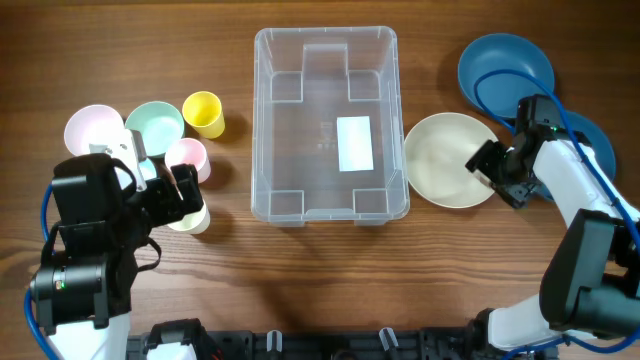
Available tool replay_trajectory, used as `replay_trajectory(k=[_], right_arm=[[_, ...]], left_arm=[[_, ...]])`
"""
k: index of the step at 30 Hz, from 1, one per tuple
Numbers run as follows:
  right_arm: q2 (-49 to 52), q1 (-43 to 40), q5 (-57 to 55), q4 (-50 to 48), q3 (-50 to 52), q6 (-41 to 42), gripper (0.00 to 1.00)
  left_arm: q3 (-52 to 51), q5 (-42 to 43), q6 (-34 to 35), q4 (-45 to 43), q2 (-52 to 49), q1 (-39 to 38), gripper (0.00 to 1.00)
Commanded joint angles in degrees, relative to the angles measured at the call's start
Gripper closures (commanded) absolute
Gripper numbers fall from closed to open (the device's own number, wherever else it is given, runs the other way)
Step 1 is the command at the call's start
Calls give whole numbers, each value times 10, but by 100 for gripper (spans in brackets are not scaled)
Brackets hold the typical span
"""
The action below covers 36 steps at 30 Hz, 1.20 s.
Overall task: Pack container
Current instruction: 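Reach the right gripper to the cream plate and grasp its rim, then carry the cream plate into the container and release it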
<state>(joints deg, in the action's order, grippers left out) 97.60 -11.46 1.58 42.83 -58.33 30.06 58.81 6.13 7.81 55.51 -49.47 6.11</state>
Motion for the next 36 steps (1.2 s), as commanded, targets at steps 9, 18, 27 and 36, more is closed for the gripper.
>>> replay_trajectory(k=[9, 18, 27, 36], right_arm=[[3, -1, 11, -1, 4, -1, 89], [-1, -1, 11, 5, 4, -1, 96], [-187, 0, 11, 38, -26, -44, 96], [-245, 113, 26, 87, -242, -92, 96]], left_arm=[[11, 9, 2, -2, 0, 3, 0], [11, 9, 2, -2, 0, 3, 0], [11, 9, 2, -4, 0, 3, 0], [11, 9, 2, -4, 0, 3, 0]])
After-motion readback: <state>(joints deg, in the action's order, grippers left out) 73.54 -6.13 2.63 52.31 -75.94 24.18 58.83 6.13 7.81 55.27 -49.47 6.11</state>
